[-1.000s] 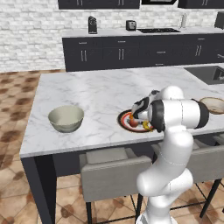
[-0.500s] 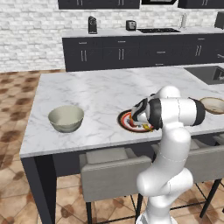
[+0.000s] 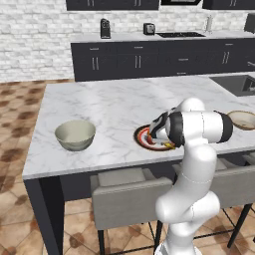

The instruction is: Take the fruits from the plate on the dining counter and place two fruits in each bowl.

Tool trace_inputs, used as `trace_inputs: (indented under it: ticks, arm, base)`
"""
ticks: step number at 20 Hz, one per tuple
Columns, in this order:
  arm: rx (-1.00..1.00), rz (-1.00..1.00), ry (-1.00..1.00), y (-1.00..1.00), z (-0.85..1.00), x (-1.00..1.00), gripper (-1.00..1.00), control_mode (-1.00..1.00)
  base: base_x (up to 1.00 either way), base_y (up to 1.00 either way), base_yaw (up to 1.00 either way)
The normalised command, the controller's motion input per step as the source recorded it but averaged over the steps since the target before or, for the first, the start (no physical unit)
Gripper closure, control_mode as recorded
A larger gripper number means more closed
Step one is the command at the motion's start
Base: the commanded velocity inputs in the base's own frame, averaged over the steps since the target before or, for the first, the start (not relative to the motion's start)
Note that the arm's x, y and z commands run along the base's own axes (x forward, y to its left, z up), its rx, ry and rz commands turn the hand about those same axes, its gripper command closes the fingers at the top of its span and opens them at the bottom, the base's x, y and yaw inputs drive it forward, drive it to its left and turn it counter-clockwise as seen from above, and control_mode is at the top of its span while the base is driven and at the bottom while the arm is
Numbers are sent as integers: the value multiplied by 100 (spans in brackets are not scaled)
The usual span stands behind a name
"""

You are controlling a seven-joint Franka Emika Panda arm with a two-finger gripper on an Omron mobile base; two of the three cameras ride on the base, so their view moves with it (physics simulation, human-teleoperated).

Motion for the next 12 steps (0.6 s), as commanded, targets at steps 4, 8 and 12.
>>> trace_inputs:
  ticks: [4, 8, 12]
  arm:
    - [0, 0, 0, 0, 0, 0, 100, -100]
    - [0, 0, 0, 0, 11, -5, 100, -100]
    - [0, 0, 0, 0, 44, -16, 100, -100]
  base:
    - [0, 0, 0]
    - [0, 0, 0]
    - [0, 0, 0]
